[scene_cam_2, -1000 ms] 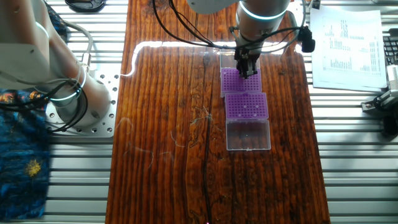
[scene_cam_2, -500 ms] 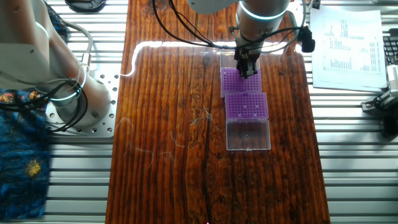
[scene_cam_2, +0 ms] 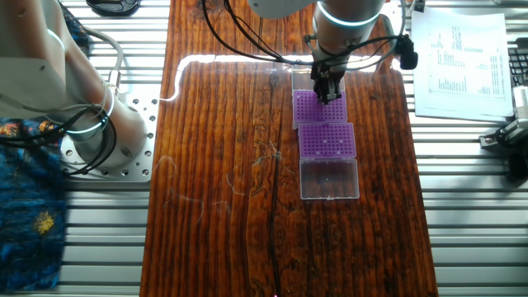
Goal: Transfer all small pipette tips from one holder to another
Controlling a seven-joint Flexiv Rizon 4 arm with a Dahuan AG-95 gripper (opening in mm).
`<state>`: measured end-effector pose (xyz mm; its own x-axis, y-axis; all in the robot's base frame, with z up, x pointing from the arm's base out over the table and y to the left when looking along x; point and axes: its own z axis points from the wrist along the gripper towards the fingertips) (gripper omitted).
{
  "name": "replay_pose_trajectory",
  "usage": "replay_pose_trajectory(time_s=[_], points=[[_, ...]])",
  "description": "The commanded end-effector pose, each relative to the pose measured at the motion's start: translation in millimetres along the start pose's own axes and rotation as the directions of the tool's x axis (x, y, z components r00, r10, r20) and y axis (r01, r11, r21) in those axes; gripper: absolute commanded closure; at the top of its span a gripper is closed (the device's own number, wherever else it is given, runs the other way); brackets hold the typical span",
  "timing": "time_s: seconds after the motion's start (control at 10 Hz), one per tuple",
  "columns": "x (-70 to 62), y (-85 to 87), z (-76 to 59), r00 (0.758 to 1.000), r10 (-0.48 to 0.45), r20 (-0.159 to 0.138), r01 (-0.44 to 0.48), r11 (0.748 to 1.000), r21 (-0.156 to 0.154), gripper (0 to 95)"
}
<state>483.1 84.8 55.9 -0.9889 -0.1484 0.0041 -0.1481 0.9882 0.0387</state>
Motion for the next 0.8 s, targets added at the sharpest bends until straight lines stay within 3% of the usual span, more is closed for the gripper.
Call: replay_pose_trajectory(time_s=[0.1,0.6,0.7,0.8], points=[[-0.2,-0.7,1.4,1.000,-0.001,-0.011,0.001,1.000,0.015,95.0],[-0.2,-0.7,1.5,1.000,-0.005,-0.008,0.005,1.000,0.015,95.0],[-0.2,-0.7,1.5,1.000,-0.008,-0.008,0.008,1.000,0.015,76.0],[-0.2,-0.8,0.6,1.000,-0.014,-0.005,0.014,1.000,0.015,76.0]])
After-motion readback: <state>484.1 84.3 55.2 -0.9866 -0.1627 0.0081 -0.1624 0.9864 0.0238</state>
